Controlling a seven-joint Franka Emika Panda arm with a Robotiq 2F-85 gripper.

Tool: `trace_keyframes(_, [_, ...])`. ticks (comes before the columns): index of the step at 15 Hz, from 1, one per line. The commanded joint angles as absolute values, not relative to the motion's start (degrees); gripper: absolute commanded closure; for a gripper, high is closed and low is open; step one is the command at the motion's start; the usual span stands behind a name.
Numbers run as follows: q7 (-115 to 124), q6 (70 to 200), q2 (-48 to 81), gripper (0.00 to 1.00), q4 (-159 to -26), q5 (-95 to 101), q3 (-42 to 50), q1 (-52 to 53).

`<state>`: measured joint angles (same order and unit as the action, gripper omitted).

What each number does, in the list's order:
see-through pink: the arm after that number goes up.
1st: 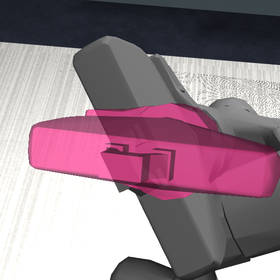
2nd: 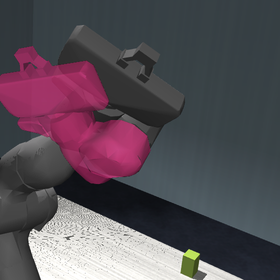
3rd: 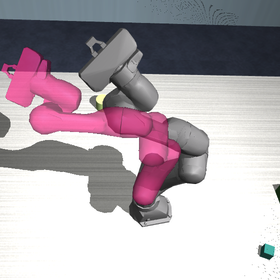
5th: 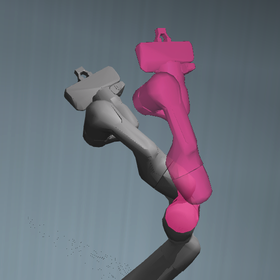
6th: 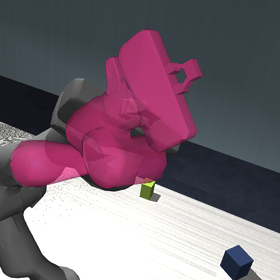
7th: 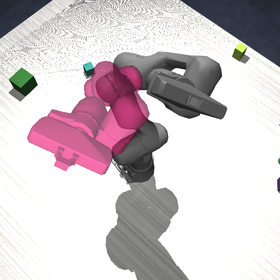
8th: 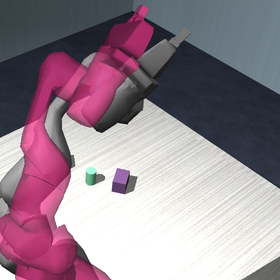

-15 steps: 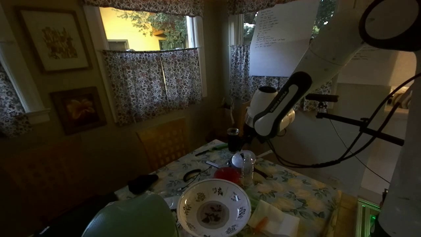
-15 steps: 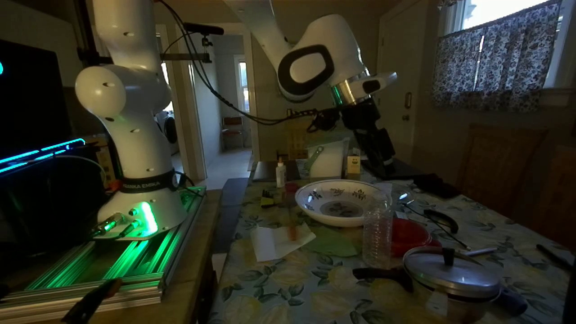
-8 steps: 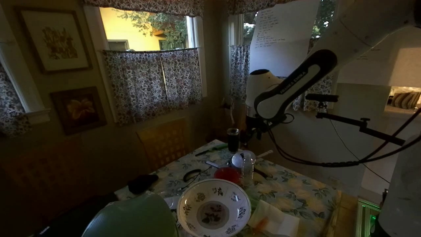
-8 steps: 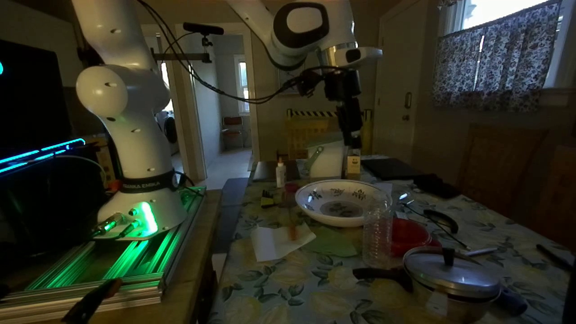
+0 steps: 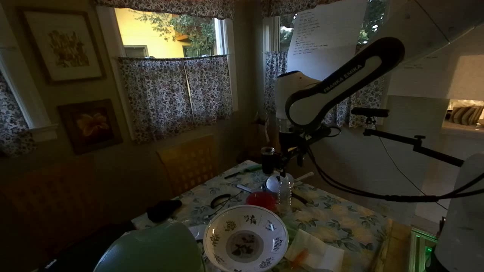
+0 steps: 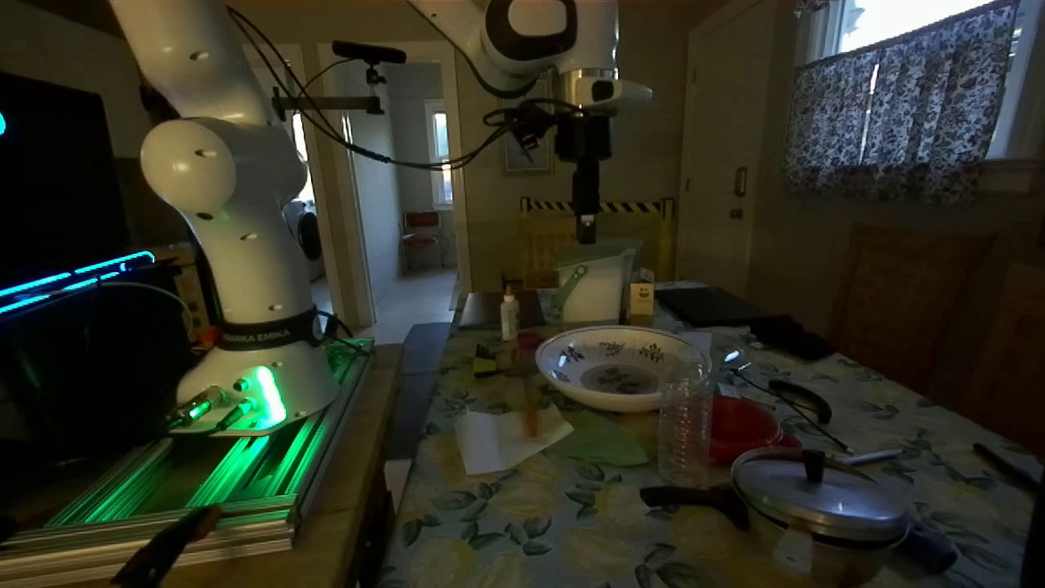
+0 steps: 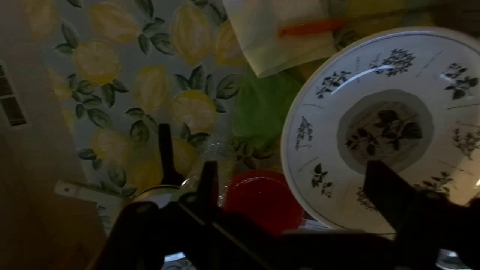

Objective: Move the bottle to the right

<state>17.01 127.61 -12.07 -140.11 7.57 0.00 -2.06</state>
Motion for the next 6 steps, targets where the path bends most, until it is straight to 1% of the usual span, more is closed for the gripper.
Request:
trace_keyframes(1, [7.8,124.8,-13.7,0.00,-139.8,-3.5,1.0,0.2])
trace_keyframes(4, [2.6,124.9,-14.4,0.00,-140.6,-6.5,0.9,0.6])
trace_keyframes(5, [6.2,125.7,-12.8,0.00,-140.0,-4.0,0.1,-0.3])
trace_keyframes(6, [5.1,125.7,-12.9,0.00,-140.0,-4.5,0.1,-0.1])
